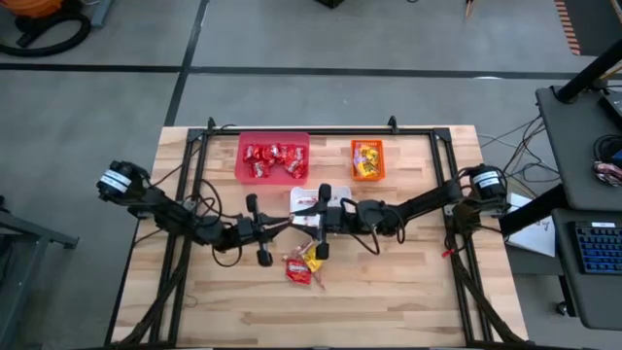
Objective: Sort candy
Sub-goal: Put the white candy into the white bin, then put the red chocolate into the red bin
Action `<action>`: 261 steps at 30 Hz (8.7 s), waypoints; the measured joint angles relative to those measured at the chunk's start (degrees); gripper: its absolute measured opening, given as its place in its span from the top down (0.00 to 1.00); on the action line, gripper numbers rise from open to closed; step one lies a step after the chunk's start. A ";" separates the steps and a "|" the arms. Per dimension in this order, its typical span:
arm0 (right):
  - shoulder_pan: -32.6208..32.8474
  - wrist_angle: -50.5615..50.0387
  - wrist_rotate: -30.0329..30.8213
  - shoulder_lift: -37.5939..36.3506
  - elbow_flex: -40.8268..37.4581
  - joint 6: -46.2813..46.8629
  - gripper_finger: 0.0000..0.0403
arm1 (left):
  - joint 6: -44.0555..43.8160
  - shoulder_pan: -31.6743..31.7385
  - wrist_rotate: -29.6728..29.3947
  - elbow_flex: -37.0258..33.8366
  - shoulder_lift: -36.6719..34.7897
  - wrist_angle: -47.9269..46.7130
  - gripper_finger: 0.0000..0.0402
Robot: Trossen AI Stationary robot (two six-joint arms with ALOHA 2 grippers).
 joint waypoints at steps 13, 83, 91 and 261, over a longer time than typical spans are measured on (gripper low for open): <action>-0.71 -2.78 -0.08 -0.04 0.00 -0.44 0.93 | 0.60 2.24 0.05 4.91 6.87 0.99 0.99; -3.51 -70.60 2.46 -13.53 7.37 12.71 0.56 | -32.06 -2.33 5.18 -3.21 3.05 -32.26 0.59; -3.51 -70.64 2.43 -13.25 6.95 12.67 0.56 | -33.97 -2.59 7.22 -1.74 16.00 -21.00 0.56; 0.11 -86.55 -3.39 -10.47 9.88 19.42 0.50 | -39.97 -2.59 21.78 8.56 19.79 -42.26 0.50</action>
